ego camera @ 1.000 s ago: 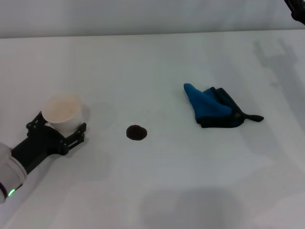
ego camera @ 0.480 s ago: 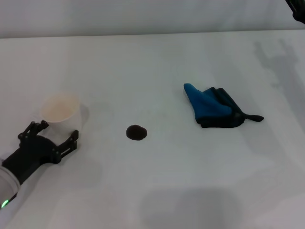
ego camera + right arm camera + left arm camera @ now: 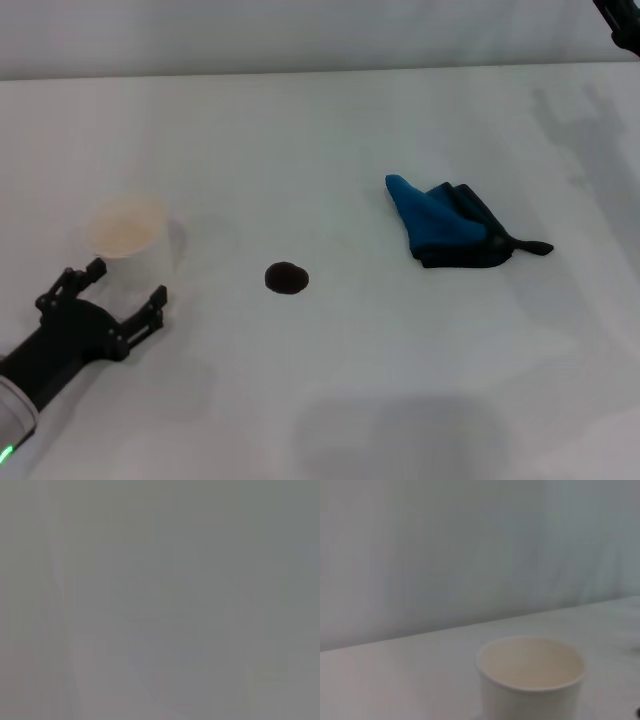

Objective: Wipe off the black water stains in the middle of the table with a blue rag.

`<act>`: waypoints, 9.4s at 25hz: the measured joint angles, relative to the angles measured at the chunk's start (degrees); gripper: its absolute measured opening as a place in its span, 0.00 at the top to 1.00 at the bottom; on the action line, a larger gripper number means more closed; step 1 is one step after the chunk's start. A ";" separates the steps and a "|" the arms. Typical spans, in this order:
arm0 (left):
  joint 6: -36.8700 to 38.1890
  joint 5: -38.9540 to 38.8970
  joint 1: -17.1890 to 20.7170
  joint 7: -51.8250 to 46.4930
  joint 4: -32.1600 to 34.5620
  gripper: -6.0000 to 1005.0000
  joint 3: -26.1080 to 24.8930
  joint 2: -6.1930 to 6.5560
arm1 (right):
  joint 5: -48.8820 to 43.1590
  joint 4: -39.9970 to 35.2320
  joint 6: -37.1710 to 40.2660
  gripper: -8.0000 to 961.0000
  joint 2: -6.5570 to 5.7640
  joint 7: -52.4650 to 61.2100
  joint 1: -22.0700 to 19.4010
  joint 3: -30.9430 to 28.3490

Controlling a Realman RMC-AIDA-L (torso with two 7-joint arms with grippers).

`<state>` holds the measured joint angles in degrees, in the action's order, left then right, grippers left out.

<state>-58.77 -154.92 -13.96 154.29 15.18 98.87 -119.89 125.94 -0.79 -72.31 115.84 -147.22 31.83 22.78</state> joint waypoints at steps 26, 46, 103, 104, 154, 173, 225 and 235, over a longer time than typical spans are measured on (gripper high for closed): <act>-26.76 -12.80 9.87 -0.23 -5.91 0.12 -11.34 0.00 | -24.96 -34.00 19.64 0.12 -1.95 43.65 -2.71 26.86; -16.74 -12.87 -0.07 -8.59 -12.31 0.12 -11.99 -0.24 | -93.04 -66.46 -1.88 0.13 -0.53 111.15 3.38 50.67; -20.92 -12.81 0.61 -13.58 -11.75 0.12 -9.65 0.00 | -87.51 -47.36 2.24 0.91 0.00 110.55 13.92 62.64; -21.25 -12.82 0.61 -13.58 -11.75 0.12 -9.69 0.00 | -84.93 -47.36 1.12 0.91 0.00 108.87 13.64 62.67; -22.27 -12.86 -1.32 -13.57 -11.14 0.12 -11.28 0.09 | -40.34 -34.76 37.70 0.92 0.34 81.11 13.35 92.36; -23.89 -12.85 -1.06 -13.57 -11.04 0.12 -11.33 0.09 | -45.36 -32.49 48.04 0.92 -0.17 81.44 12.35 84.39; -23.95 -12.85 -1.25 -13.57 -10.26 0.12 -12.03 0.35 | -66.02 -35.57 27.59 0.93 -1.00 77.74 7.81 61.37; -25.21 -12.79 -1.14 -13.57 -10.26 0.12 -12.03 0.30 | -68.04 -37.97 24.44 0.92 -0.44 77.72 8.02 61.94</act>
<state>-83.98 -167.71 -15.10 140.71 4.92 86.83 -119.59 57.90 -38.76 -47.86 115.40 -69.49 39.85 84.73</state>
